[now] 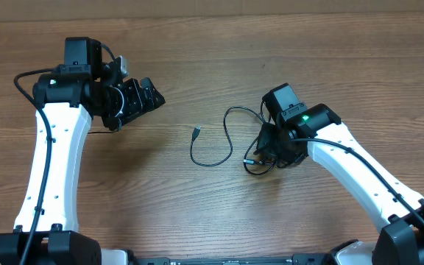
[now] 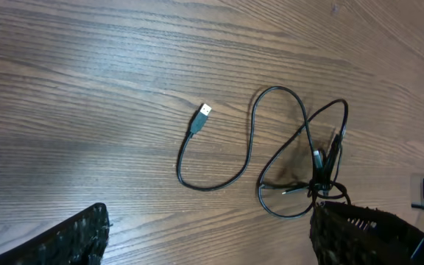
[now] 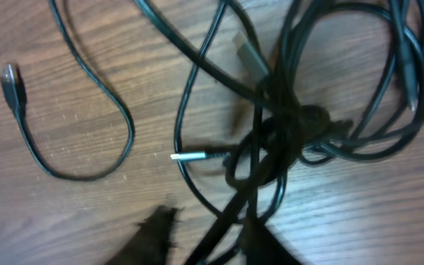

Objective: Untangle cables

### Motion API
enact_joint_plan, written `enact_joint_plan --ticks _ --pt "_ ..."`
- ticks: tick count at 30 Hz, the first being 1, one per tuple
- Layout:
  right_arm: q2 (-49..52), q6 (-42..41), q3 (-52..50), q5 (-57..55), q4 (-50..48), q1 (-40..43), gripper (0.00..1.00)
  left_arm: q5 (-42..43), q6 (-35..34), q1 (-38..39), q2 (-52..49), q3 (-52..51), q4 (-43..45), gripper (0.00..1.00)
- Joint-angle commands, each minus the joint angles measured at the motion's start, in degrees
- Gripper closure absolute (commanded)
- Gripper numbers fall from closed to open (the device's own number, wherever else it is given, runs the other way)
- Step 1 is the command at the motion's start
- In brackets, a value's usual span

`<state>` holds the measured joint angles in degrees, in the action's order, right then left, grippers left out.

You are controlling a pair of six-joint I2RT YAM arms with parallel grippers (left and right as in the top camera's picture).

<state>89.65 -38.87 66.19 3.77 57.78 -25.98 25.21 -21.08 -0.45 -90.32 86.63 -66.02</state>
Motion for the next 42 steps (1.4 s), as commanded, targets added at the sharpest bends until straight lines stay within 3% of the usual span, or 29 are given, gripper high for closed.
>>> enact_joint_plan --ticks 1,7,16,20,29,32,37,42 --pt "0.2 -0.1 -0.3 -1.1 -1.2 -0.2 0.93 0.3 -0.4 1.3 0.4 0.9 0.0 0.14" --pt "0.1 1.6 3.0 4.7 -3.4 -0.2 0.96 0.3 -0.3 5.5 0.4 0.9 0.3 0.14" --pt "0.0 8.1 27.6 32.2 -2.6 1.7 0.96 -1.7 -0.4 12.5 -0.6 0.9 2.6 0.17" --pt "0.0 8.1 33.8 36.8 -2.6 1.7 0.96 -1.1 -0.8 12.9 -1.0 0.9 2.7 0.18" --pt "0.1 7.5 35.2 48.3 -5.5 1.7 0.96 4.6 1.3 12.9 -1.1 0.9 7.6 0.19" --pt "0.1 7.4 35.2 53.9 -7.3 1.7 0.96 6.1 -2.1 12.9 -1.1 0.9 10.1 0.20" --pt "0.1 7.5 35.1 52.9 -7.2 1.7 0.96 15.7 4.2 12.9 -1.1 0.9 13.5 0.24" --pt "0.1 7.5 35.1 52.9 -7.2 1.7 0.96 16.8 3.9 12.9 -1.1 0.9 16.1 0.23"
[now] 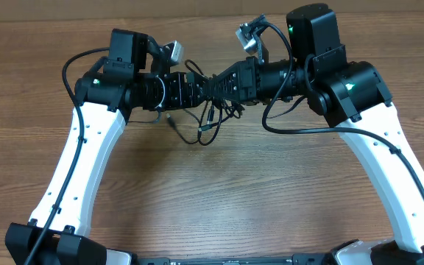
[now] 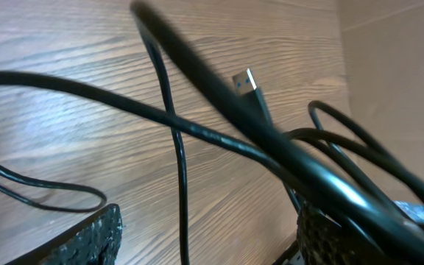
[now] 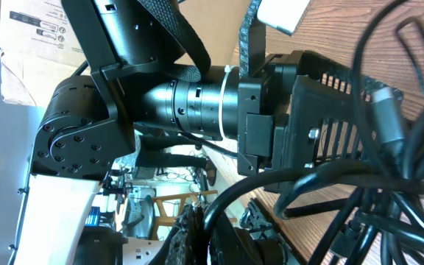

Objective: Untangle cables

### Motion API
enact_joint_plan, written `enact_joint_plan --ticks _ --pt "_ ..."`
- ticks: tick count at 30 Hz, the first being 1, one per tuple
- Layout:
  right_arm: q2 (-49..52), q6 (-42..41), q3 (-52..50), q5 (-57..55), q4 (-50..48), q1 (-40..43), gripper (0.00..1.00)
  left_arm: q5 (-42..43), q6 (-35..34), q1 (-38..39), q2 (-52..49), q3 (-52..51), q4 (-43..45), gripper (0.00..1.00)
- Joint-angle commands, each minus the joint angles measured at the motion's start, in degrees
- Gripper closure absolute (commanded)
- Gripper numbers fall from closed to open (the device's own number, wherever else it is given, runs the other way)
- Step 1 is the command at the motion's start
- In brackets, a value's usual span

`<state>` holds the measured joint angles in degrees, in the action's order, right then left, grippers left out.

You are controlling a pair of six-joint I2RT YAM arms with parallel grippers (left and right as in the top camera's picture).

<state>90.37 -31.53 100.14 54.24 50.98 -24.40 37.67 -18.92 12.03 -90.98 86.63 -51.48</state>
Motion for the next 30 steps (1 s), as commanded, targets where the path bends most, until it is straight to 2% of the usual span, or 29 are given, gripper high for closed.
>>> enact_joint_plan --ticks 1,2,4,9,13,15,18,21,23,26,30 --pt "-0.7 0.1 1.2 2.4 -0.4 0.2 0.96 4.5 0.9 0.5 -0.4 0.9 2.2 0.23" --pt "-0.7 0.1 1.2 2.4 -0.4 0.2 0.96 4.5 -0.3 0.5 -0.4 0.9 2.9 0.23" --pt "-0.7 0.2 1.2 2.4 -0.3 0.2 0.96 4.0 -4.3 0.5 -0.4 0.9 4.4 0.30" --pt "-0.7 1.7 1.2 0.6 1.9 0.2 0.96 -4.0 -14.0 0.3 -0.4 0.9 5.0 0.51" --pt "-0.7 1.6 1.2 -9.3 6.1 0.2 0.96 -15.3 -18.4 0.2 -0.4 0.9 1.6 0.71" --pt "-0.7 1.6 1.2 -14.3 8.2 0.2 0.96 -16.7 -18.4 0.2 -0.4 0.9 -0.1 0.73" --pt "-0.7 1.6 1.1 -17.4 8.5 0.2 0.96 -15.8 -17.9 0.2 -0.4 0.9 -0.6 0.68" --pt "-0.7 0.5 1.1 -22.1 8.5 0.2 0.96 -7.6 -9.6 0.2 -0.4 0.9 0.9 0.67" --pt "-0.6 -3.0 1.1 -27.7 8.1 0.2 0.96 1.5 -0.7 0.4 -0.4 0.9 2.1 0.55" --pt "-0.3 -5.8 1.1 -28.7 6.7 0.2 0.96 6.3 4.3 1.2 -0.4 0.9 2.2 0.36" --pt "-0.1 -10.1 1.1 -28.6 5.5 0.2 0.96 6.3 4.8 2.9 -0.4 0.9 2.5 0.31"
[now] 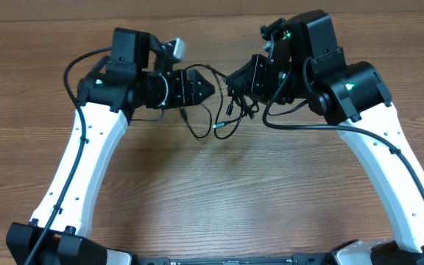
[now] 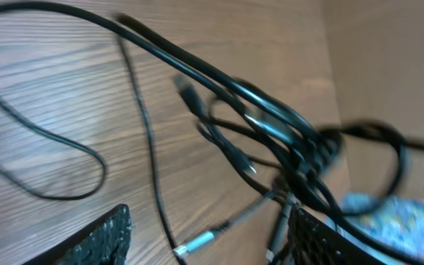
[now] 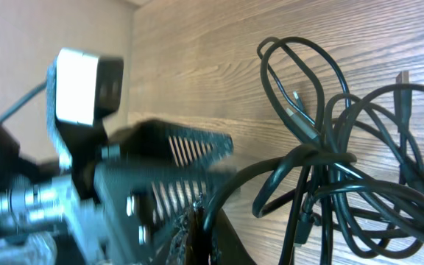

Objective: Untangle cables

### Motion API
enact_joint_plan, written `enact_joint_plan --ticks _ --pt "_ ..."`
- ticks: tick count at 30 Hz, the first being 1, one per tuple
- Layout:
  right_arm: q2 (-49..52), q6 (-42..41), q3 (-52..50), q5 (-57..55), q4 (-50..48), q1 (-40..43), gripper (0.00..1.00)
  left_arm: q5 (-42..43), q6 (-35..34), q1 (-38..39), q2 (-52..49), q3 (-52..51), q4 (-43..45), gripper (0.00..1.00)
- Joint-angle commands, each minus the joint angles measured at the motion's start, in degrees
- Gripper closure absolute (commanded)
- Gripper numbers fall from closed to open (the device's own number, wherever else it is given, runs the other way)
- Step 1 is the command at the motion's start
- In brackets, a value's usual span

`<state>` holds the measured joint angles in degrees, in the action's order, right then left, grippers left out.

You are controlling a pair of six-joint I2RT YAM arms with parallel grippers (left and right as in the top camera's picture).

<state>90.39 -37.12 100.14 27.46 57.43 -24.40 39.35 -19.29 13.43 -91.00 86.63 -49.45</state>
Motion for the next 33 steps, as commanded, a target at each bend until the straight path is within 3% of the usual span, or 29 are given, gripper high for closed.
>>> enact_joint_plan --ticks 1,14,24,33 --pt "-0.1 -5.1 1.1 -1.5 -1.1 0.2 0.96 4.6 5.2 1.7 -0.4 0.9 0.5 0.31" --pt "0.0 -6.6 1.1 9.8 -5.1 0.2 0.96 3.7 6.1 4.2 -0.4 0.9 5.1 0.29" --pt "0.0 -6.1 1.1 13.4 -1.6 0.0 0.96 -6.5 -5.9 4.2 -0.4 0.9 9.5 0.32" --pt "0.0 -3.5 1.1 13.6 0.4 0.0 0.96 -9.8 -7.8 4.2 -0.4 0.9 10.3 0.34"
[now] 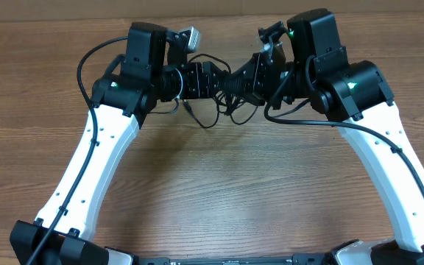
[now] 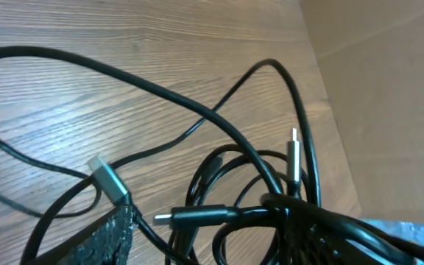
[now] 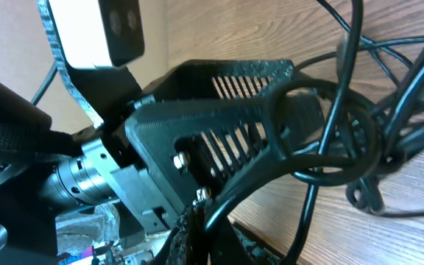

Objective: Untangle cables

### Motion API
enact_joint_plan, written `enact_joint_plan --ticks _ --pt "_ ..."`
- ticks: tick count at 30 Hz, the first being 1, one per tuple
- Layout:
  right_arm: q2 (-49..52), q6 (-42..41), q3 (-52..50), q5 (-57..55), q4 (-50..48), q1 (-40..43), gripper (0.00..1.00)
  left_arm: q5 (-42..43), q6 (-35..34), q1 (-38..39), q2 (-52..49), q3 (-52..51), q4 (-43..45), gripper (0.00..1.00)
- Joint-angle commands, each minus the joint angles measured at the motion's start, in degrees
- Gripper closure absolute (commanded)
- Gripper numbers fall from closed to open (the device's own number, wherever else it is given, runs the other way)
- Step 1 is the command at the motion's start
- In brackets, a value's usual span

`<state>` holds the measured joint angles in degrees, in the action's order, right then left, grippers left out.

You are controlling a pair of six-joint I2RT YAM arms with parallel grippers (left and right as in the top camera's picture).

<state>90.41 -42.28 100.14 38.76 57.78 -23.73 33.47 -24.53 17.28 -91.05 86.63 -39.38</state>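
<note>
A tangle of black cables (image 1: pixel 226 91) hangs above the table between my two grippers at the back centre. My right gripper (image 1: pixel 247 79) is shut on a thick strand (image 3: pixel 235 197) of it. My left gripper (image 1: pixel 213 79) faces the right one. It is open, with the knot (image 2: pixel 271 207) and several loops between its fingers (image 2: pixel 112 237). A silver USB plug (image 2: pixel 106 178) and two other connector tips (image 2: pixel 291 157) stick out of the bundle. One loop (image 1: pixel 203 118) dangles toward the table. The right wrist view shows the left gripper's ribbed finger (image 3: pixel 219 118) close up.
The wooden table (image 1: pixel 212 191) spreads under both arms. A cardboard wall (image 2: pixel 389 88) stands behind its far edge. Both white arms (image 1: pixel 87 169) reach in from the near corners.
My left gripper has moved right, from a small gap away to right against the right gripper. The tangle now sits between its open fingers. The right gripper stays shut on the strand.
At first the tangle lay on the table under my right gripper, with the left gripper open far to the left. Then the right gripper held it raised at the back with the left gripper close. They stood apart afterwards, and now they meet again.
</note>
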Motion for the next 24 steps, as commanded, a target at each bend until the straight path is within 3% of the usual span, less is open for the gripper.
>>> enact_joint_plan --ticks 1,14,24 --pt "0.0 1.8 1.1 2.3 0.1 -0.7 0.96 -4.6 -3.0 0.3 -0.3 0.9 -0.1 0.34" --pt "0.0 6.0 1.1 2.2 1.4 -0.7 0.96 -16.2 -7.1 0.3 -0.6 0.9 -5.1 0.48" --pt "0.1 6.3 1.1 -8.2 2.0 -0.7 0.96 -7.5 -4.2 0.0 -0.7 0.9 -3.2 0.46"
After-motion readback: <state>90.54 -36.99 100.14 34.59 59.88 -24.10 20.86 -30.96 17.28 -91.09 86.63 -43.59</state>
